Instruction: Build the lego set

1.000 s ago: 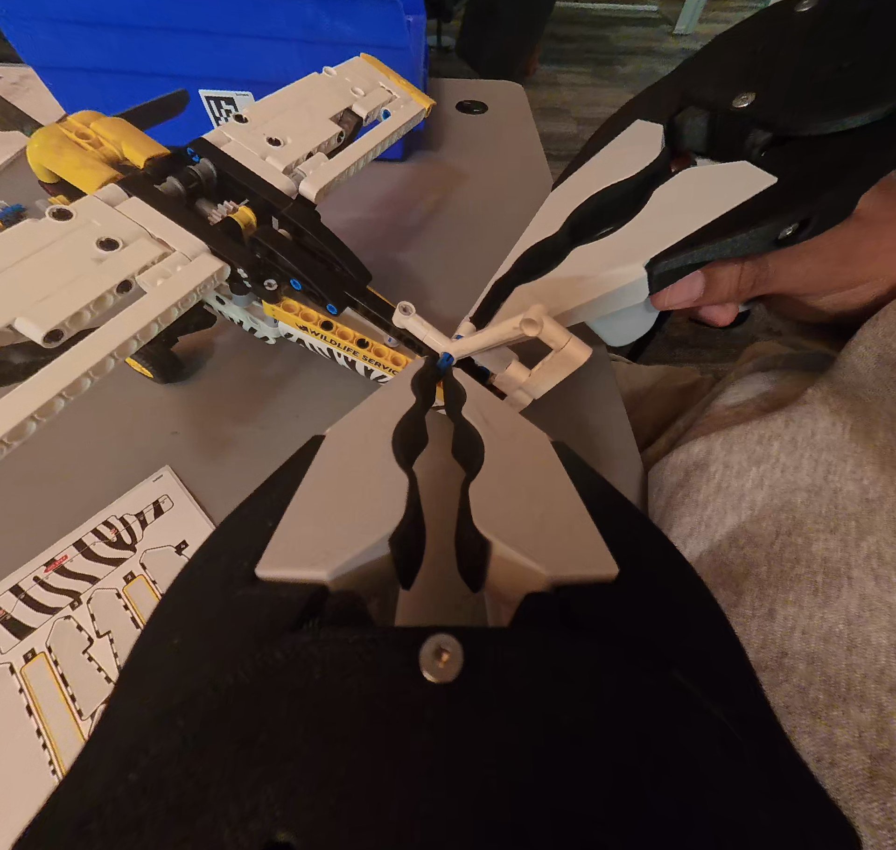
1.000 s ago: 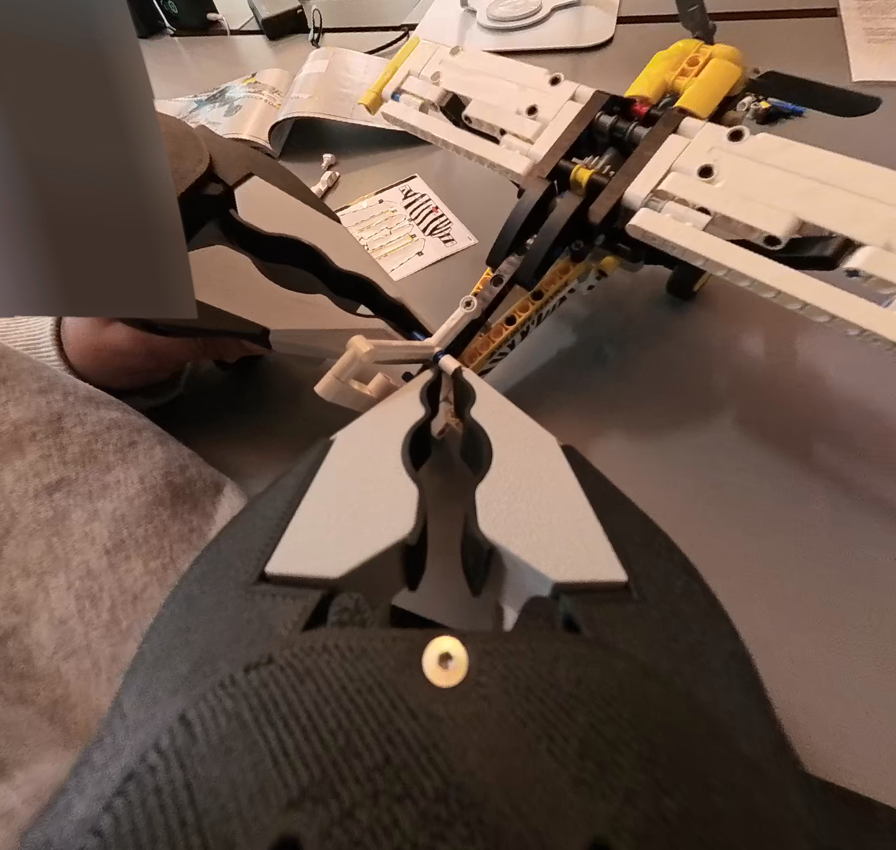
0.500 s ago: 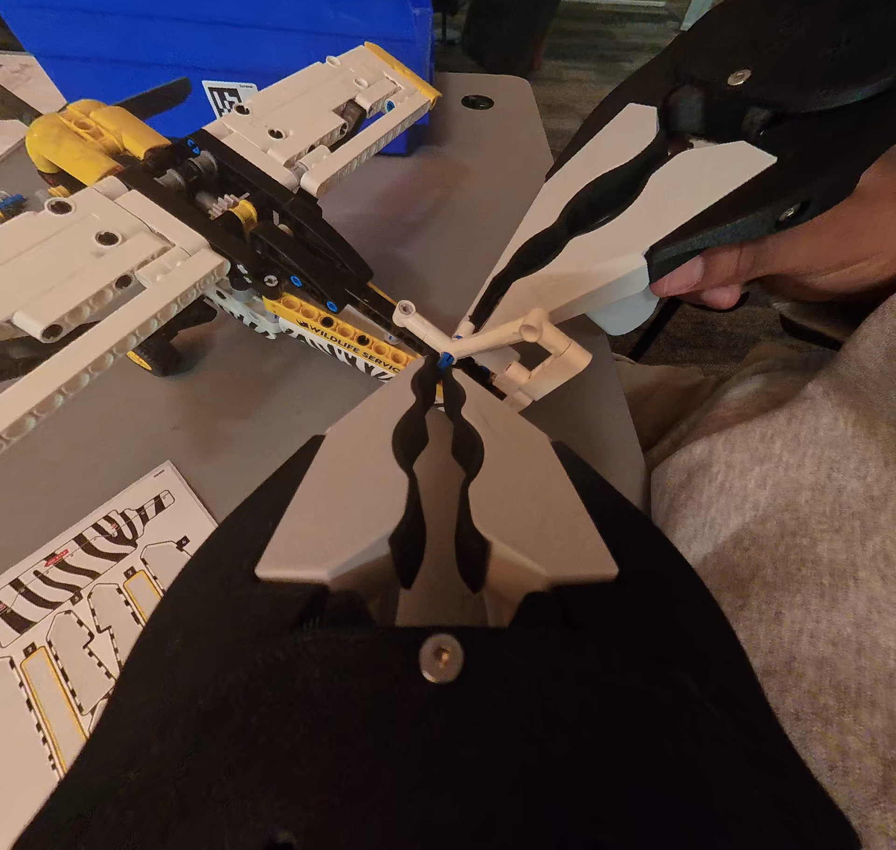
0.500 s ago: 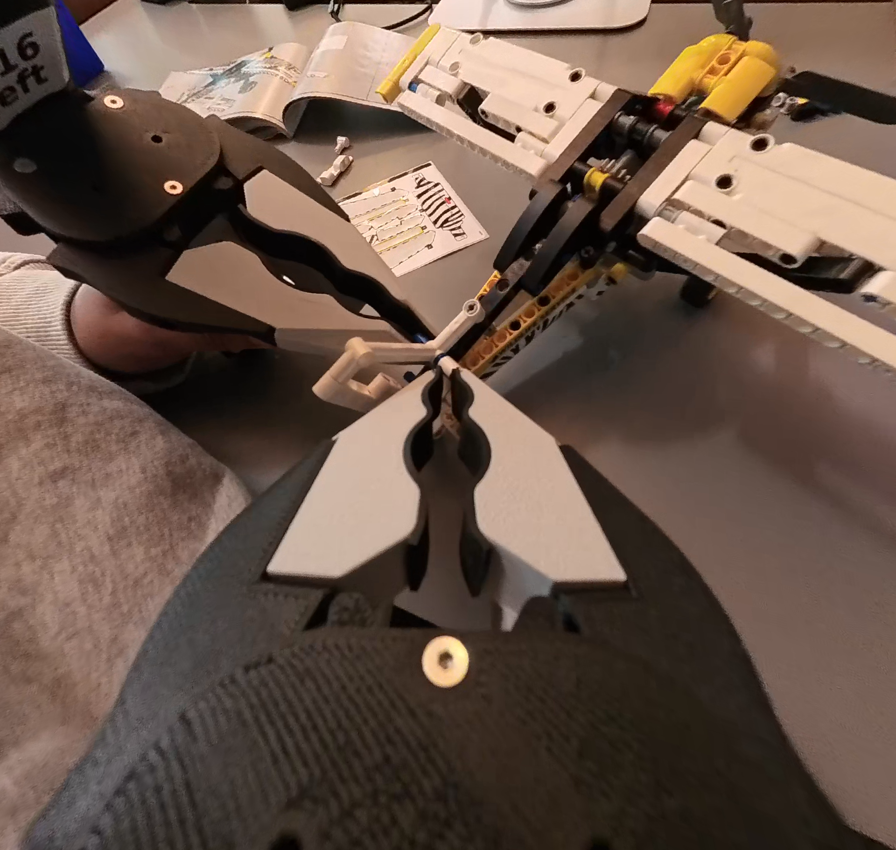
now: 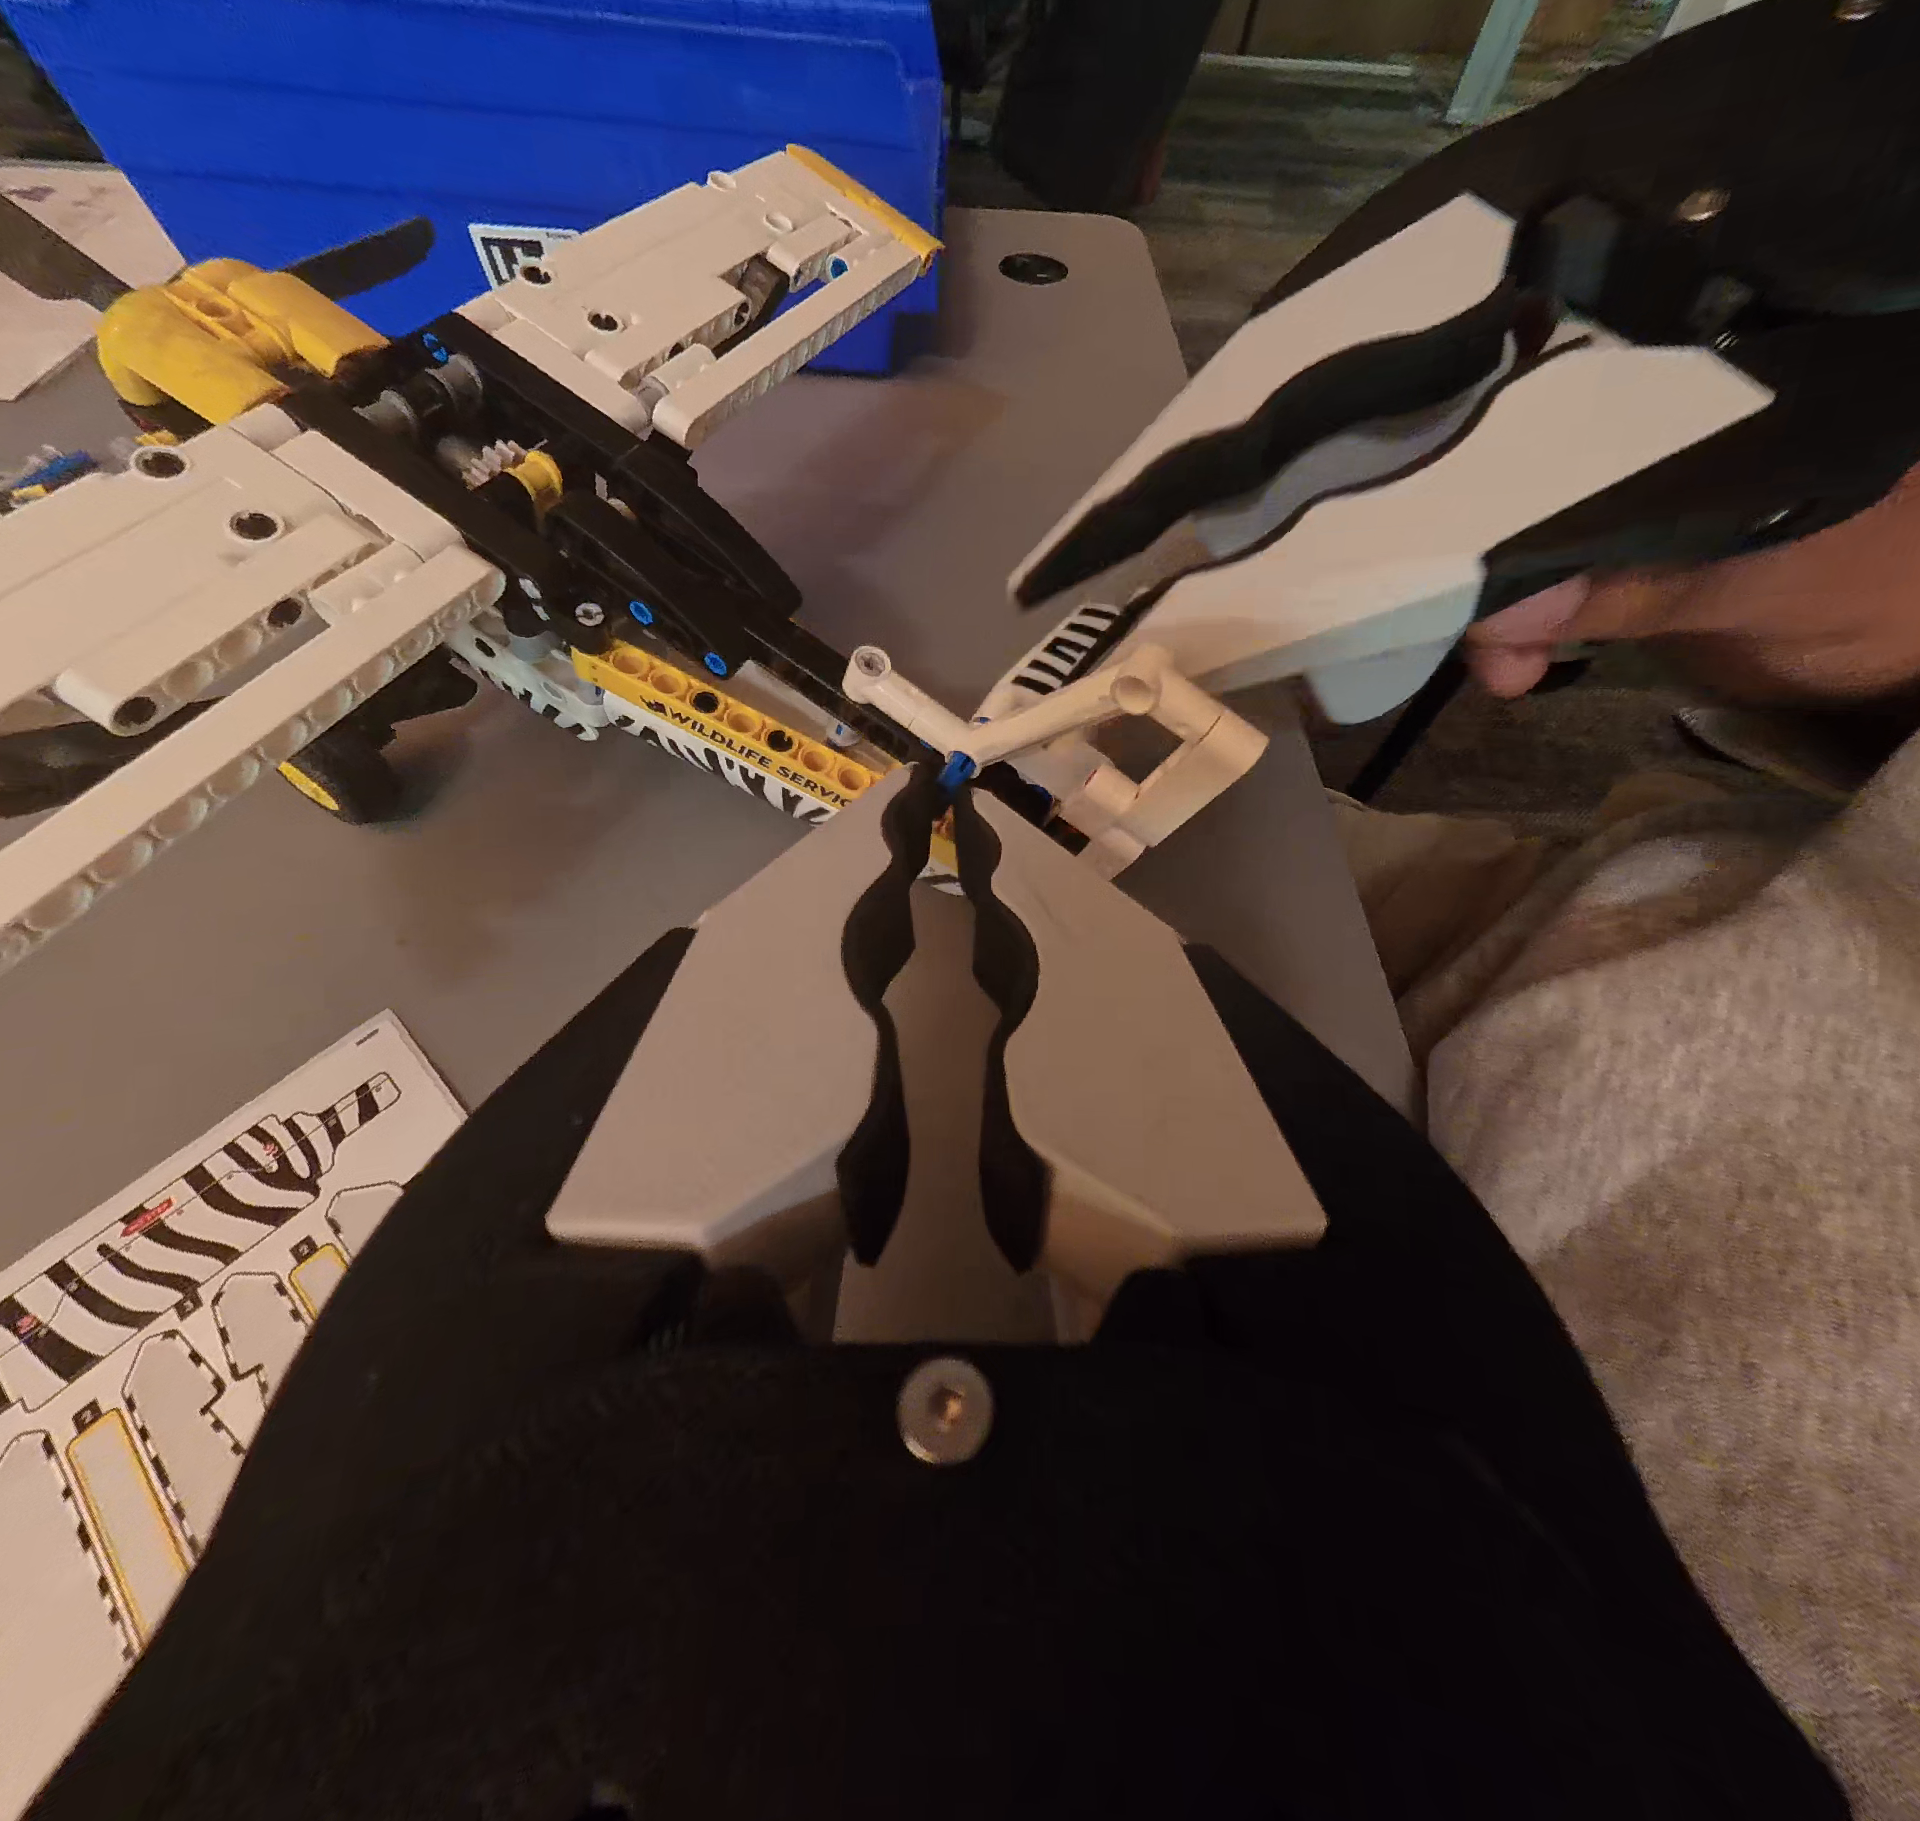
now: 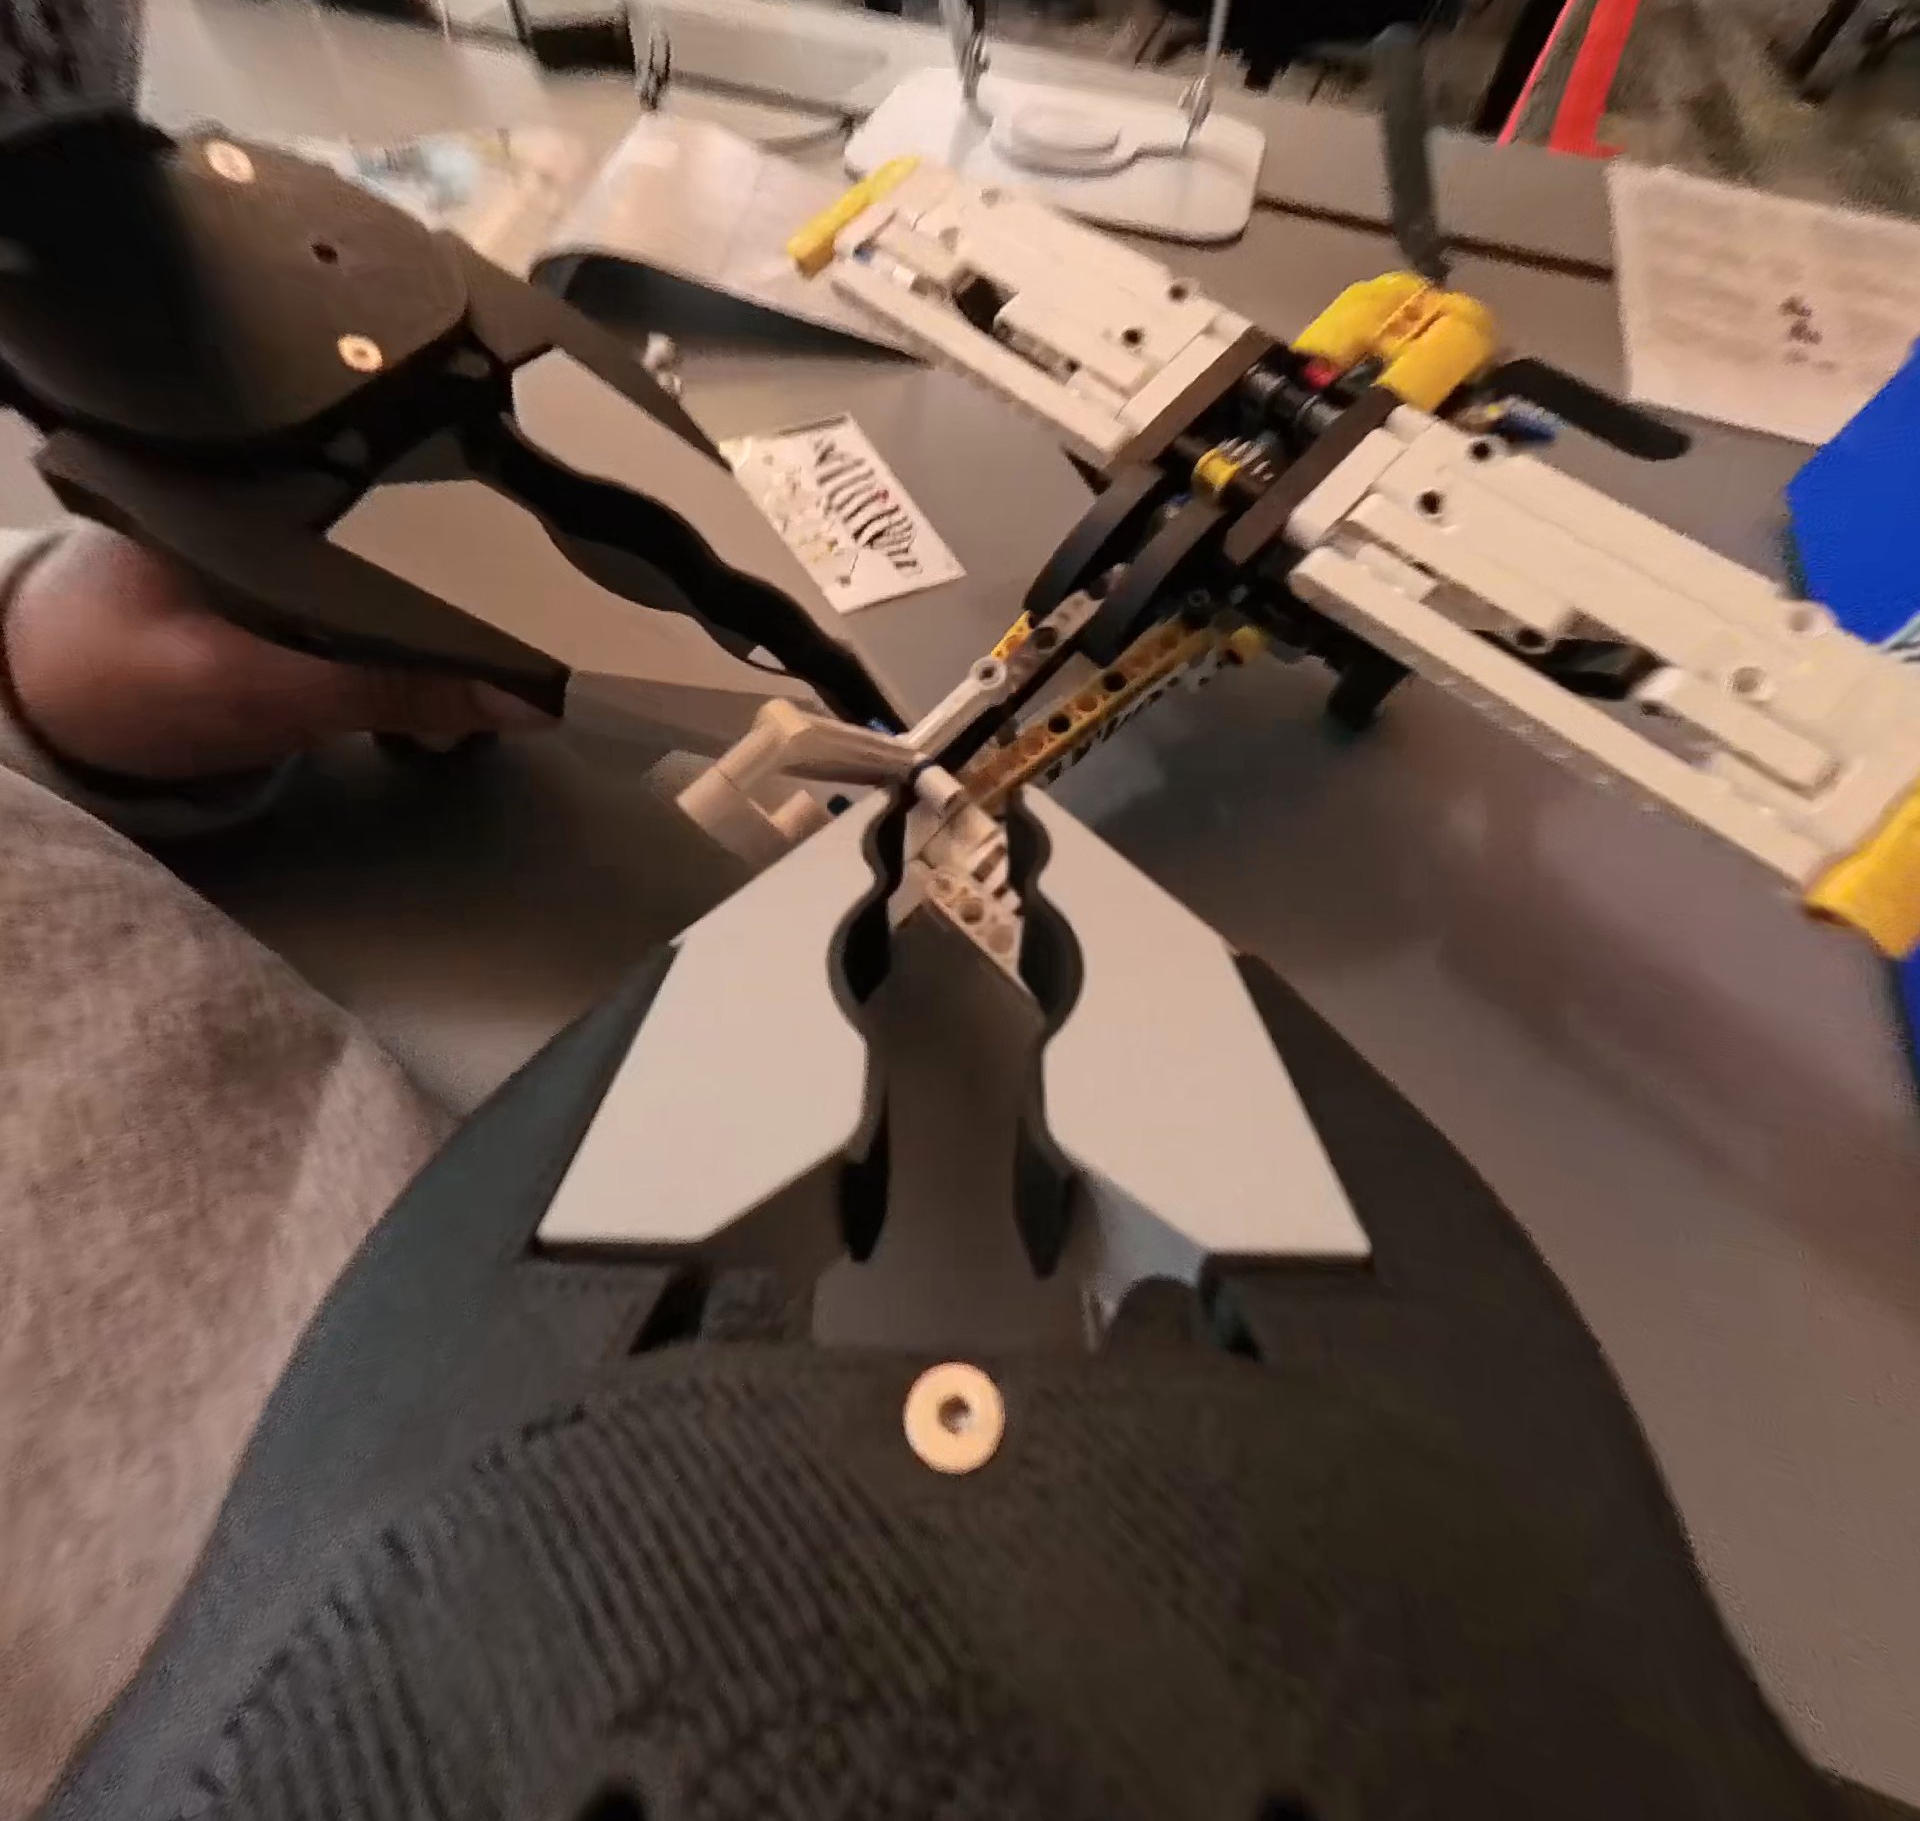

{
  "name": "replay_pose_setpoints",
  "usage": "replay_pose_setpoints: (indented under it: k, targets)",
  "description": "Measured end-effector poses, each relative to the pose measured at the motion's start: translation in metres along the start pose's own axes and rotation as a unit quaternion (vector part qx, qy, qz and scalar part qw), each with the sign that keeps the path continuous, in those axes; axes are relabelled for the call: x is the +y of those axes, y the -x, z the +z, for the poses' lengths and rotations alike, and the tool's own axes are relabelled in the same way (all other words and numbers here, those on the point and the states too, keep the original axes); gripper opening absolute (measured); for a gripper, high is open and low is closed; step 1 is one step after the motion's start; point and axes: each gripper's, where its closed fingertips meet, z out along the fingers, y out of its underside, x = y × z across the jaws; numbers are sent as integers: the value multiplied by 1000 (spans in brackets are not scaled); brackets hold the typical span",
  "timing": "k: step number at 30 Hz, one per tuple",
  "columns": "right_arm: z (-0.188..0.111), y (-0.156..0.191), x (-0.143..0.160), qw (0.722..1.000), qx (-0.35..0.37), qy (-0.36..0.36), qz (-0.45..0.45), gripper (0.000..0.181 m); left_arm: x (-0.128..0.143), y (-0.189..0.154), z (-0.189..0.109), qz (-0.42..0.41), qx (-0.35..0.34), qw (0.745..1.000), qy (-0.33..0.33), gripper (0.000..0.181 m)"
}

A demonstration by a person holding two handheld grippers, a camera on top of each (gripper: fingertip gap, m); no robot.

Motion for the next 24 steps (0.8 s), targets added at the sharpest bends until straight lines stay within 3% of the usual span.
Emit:
replay_pose_setpoints:
  k: [3,6,12,19,22,24]
  targets:
    - [-19,-10,0,999,25,-41,17,37,1,-4,-1,6,10,1000,0,2]
    - [-25,-10,18,998,43,-28,26,54,1,-7,-2,3,16,1000,0,2]
    - [-15,9,38,999,37,-1,16,67,1,-5,-1,-7,7,1000,2,2]
    - [-10,-10,36,997,71,-15,4,94,-11,-10,22,-89,-11,996,-13,2]
    - [-13,-31,33,994,100,-32,6,96,-18,-23,35,-115,23,993,-22,6]
    - [-18,-46,33,992,117,-43,9,82,-22,-27,40,-122,38,992,-27,7]
